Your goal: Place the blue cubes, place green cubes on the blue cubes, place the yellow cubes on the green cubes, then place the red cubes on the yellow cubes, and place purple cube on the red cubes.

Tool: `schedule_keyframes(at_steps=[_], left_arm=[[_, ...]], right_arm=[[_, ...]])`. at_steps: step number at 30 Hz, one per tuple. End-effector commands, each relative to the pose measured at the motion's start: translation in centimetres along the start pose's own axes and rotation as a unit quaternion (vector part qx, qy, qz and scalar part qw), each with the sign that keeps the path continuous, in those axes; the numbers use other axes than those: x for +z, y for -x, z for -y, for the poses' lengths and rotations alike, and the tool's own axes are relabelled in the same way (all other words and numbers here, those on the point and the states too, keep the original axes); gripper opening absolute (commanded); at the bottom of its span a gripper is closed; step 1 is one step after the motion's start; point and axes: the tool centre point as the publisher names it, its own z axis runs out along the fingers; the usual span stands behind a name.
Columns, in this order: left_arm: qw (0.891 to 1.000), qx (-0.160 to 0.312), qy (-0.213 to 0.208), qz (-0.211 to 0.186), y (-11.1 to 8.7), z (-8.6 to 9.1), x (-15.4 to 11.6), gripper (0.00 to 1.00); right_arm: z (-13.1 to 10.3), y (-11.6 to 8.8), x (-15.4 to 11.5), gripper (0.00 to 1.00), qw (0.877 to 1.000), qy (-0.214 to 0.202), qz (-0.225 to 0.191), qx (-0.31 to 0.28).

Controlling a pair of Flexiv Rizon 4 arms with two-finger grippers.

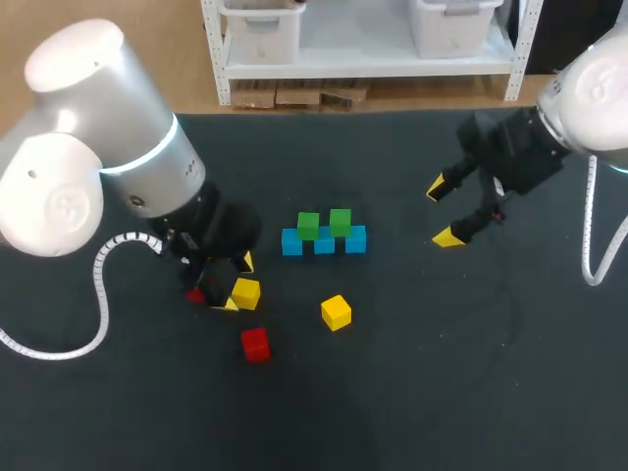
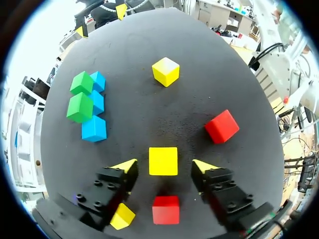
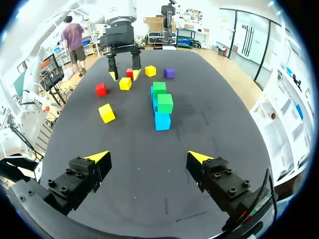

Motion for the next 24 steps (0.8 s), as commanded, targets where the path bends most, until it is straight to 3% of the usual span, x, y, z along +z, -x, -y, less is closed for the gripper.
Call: schedule_keyframes(at_steps=[1, 6, 10, 11, 18, 24], left_arm=[[1.000, 0.003, -0.003, 0.004, -0.1, -0.3, 0.3, 0.47], [1.000, 0.005, -0.005, 0.007, 0.1, -0.2, 0.4, 0.38], [1.000, 0.003, -0.004, 0.008, 0.2, -0.1, 0.3, 0.04], [1.000, 0.002, -0.004, 0.008, 0.3, 0.0, 0.3, 0.00], [1.000, -0.009, 0.000, 0.009, 0.7, 0.4, -1.2, 0.00], [0.999, -0.026, 0.017, 0.028, 2.0, 0.3, -4.0, 0.00]], right_arm=[[0.1, 0.0, 0.1, 1.00, 1.000, 0.001, 0.001, -0.001], [0.1, 0.0, 0.1, 1.00, 1.000, 0.001, 0.001, -0.001], [0.1, 0.0, 0.1, 1.00, 1.000, 0.001, 0.001, -0.001], [0.1, 0.0, 0.1, 1.00, 1.000, 0.001, 0.001, -0.001], [0.1, 0.0, 0.1, 1.00, 1.000, 0.001, 0.001, -0.001], [0.1, 0.0, 0.1, 1.00, 1.000, 0.001, 0.001, -0.001]])
